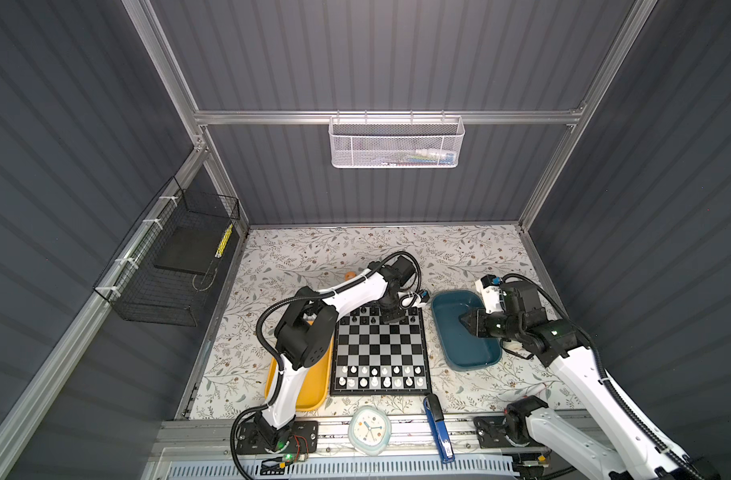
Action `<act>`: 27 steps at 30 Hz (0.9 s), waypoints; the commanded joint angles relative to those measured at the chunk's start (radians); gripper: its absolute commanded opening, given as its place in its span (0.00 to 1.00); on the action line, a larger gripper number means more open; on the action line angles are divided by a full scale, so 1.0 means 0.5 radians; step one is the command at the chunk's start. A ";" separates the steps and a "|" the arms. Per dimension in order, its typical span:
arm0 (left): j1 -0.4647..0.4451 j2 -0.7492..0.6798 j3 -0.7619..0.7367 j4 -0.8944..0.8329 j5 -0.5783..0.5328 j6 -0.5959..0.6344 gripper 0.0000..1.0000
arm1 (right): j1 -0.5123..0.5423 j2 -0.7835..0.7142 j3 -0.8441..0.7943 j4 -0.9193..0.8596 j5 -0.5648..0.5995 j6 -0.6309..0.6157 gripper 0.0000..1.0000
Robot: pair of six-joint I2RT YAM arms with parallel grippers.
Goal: Set up the chess pieces on the board
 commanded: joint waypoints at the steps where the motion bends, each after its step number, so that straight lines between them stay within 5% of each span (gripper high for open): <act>1: -0.019 -0.068 0.066 -0.083 0.020 -0.019 0.28 | -0.002 -0.017 -0.014 0.001 0.004 0.008 0.33; 14: -0.020 -0.182 0.103 -0.162 0.014 -0.004 0.30 | -0.003 0.011 0.056 0.003 0.042 -0.014 0.39; 20: -0.018 -0.274 0.138 -0.216 -0.002 -0.004 0.36 | -0.003 0.092 0.165 0.036 0.157 -0.001 0.64; 24: -0.017 -0.371 0.150 -0.235 -0.064 -0.015 0.53 | -0.006 0.160 0.248 0.095 0.426 0.017 0.99; 27: 0.015 -0.472 0.126 -0.218 -0.132 -0.021 0.77 | -0.009 0.198 0.284 0.167 0.563 -0.126 0.99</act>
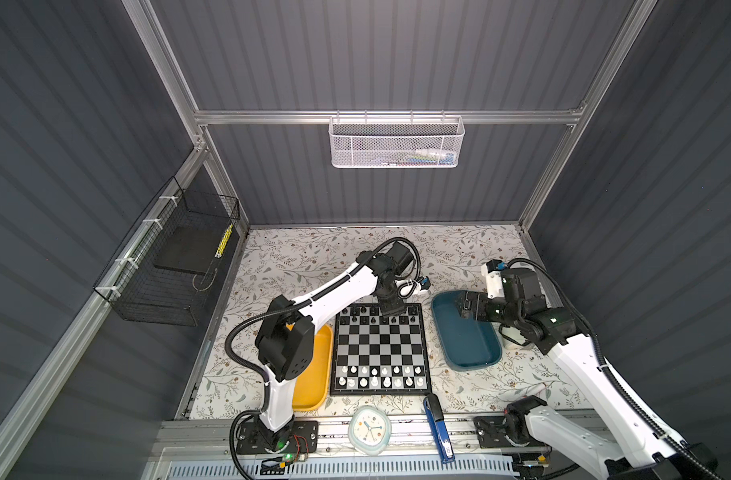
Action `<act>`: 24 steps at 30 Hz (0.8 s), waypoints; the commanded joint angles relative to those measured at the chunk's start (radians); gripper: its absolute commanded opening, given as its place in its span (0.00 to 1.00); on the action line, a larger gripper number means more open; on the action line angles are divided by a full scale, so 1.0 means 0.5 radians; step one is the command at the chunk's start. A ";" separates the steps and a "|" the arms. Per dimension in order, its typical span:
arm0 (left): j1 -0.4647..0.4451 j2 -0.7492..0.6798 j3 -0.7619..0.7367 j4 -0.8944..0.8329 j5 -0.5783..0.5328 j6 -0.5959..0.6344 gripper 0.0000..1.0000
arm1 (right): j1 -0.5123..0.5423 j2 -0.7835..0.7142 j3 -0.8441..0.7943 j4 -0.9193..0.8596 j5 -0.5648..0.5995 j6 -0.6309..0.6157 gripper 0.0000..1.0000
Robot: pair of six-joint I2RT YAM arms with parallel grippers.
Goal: Set up the chess pieces on the board
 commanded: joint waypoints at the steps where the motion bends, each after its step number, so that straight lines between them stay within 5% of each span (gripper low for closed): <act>1: 0.044 -0.165 0.035 -0.052 -0.075 -0.007 0.86 | -0.007 0.029 0.070 0.112 0.246 -0.176 0.99; 3: 0.111 -0.238 0.044 -0.052 -0.077 -0.043 0.98 | -0.009 0.021 0.040 0.257 0.269 -0.378 0.99; 10: 0.574 -0.570 -0.106 0.142 -0.074 -0.231 1.00 | -0.054 -0.137 -0.516 1.271 0.493 -0.683 0.99; 17: 0.971 -0.944 -0.581 0.623 -0.099 -0.564 1.00 | -0.250 -0.100 -0.739 1.464 0.631 -0.594 0.99; 24: 1.159 -1.339 -1.370 1.244 -0.231 -0.795 1.00 | -0.550 -0.066 -1.240 2.218 0.372 -0.571 0.99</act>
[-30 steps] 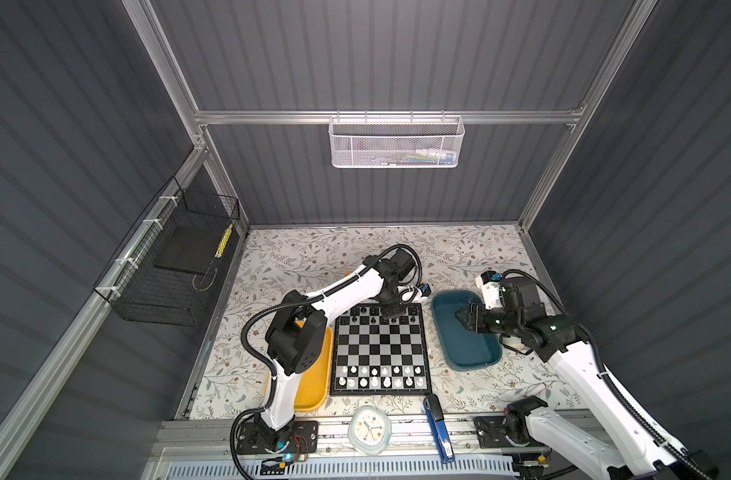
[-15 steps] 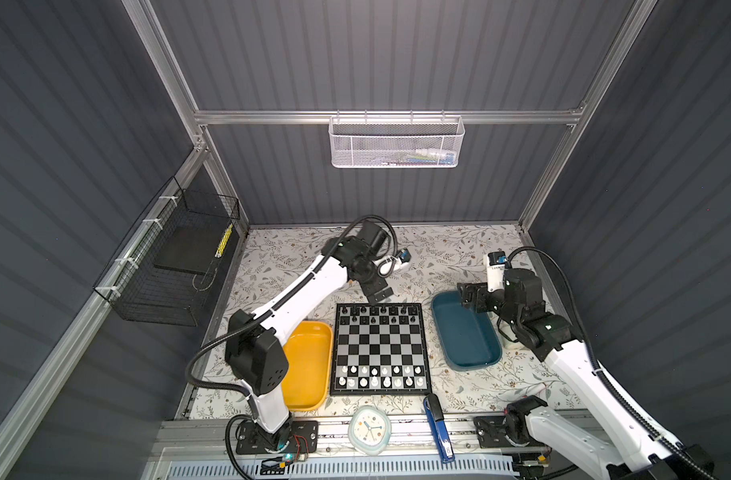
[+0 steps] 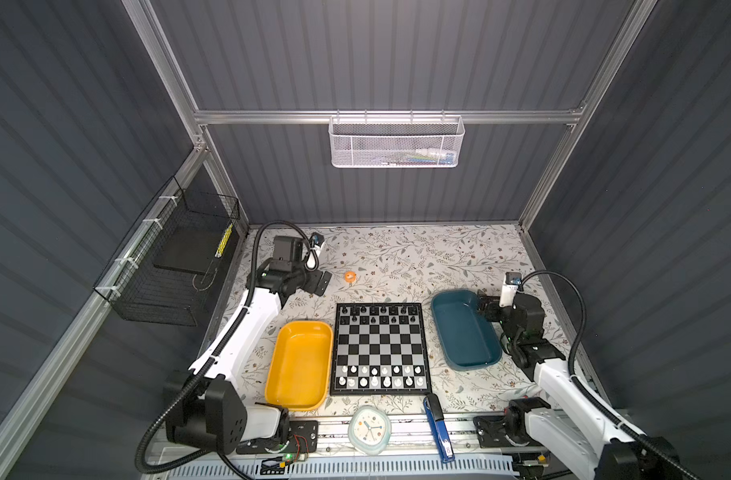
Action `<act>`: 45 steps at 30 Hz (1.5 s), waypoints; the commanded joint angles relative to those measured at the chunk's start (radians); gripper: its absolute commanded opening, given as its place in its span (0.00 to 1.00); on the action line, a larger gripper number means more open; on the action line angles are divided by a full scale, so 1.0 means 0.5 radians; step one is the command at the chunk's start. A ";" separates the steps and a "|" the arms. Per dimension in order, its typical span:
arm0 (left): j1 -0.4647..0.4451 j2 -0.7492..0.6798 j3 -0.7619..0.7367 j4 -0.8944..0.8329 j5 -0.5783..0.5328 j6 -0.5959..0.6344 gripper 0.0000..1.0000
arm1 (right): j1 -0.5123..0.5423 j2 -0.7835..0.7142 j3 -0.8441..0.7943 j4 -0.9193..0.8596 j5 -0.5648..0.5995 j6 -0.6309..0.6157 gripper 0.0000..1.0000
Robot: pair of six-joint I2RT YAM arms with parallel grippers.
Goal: Set up the chess pieces on the board
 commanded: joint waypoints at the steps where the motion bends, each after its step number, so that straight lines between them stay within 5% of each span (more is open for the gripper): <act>1: 0.060 -0.182 -0.264 0.418 -0.121 -0.215 1.00 | -0.154 0.090 -0.137 0.512 -0.160 0.066 0.99; 11: 0.302 -0.194 -0.877 1.200 -0.068 -0.386 0.99 | -0.431 0.562 -0.275 1.282 -0.498 0.207 0.99; 24: 0.489 0.294 -1.397 2.515 0.105 -0.565 1.00 | -0.444 0.692 -0.426 1.724 -0.460 0.192 0.99; 32: 0.502 0.416 -1.583 2.972 0.031 -0.675 1.00 | -0.444 1.216 -0.487 2.410 -0.445 0.198 0.99; 45: 0.505 0.785 -1.715 3.595 0.056 -0.676 1.00 | -0.445 1.082 -0.158 1.624 -0.506 0.176 0.99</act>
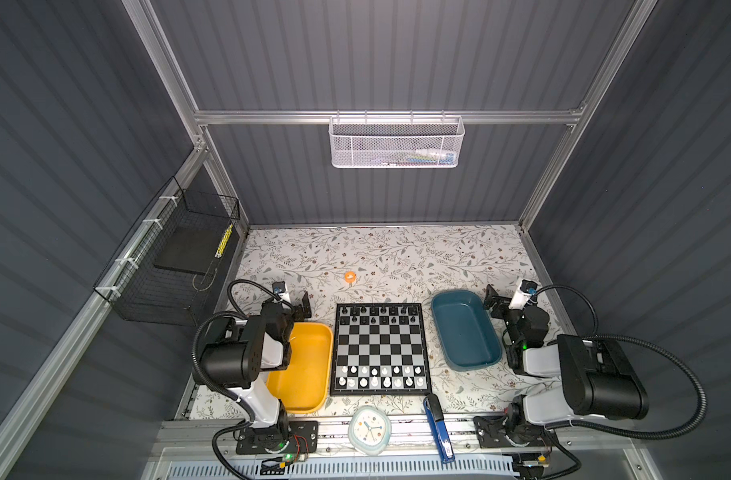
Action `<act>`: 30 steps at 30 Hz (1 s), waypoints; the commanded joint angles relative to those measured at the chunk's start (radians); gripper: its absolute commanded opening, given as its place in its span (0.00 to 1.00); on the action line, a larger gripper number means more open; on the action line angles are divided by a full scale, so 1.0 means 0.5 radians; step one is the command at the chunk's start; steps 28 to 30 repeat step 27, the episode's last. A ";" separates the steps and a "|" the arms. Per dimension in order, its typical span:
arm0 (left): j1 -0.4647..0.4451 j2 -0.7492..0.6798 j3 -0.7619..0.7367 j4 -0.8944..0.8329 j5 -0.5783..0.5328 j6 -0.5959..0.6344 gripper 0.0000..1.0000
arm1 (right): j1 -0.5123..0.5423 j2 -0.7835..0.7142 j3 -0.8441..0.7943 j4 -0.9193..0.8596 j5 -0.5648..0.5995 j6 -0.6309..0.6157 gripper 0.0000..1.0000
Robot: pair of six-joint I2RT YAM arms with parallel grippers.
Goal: Set up the chess pieces on the board
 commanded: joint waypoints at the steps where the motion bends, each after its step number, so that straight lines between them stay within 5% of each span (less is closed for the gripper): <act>1: 0.017 0.020 -0.042 0.151 -0.029 -0.016 1.00 | -0.001 -0.044 0.171 -0.333 -0.055 -0.030 0.99; 5: 0.017 -0.015 0.093 -0.167 -0.165 -0.086 1.00 | 0.021 -0.031 0.173 -0.322 -0.038 -0.048 0.99; 16: 0.011 0.012 0.286 -0.474 -0.071 -0.021 1.00 | 0.049 -0.021 0.237 -0.430 -0.264 -0.169 0.99; 30: -0.002 0.011 0.291 -0.488 -0.086 -0.016 0.99 | 0.052 -0.027 0.222 -0.413 -0.257 -0.169 0.99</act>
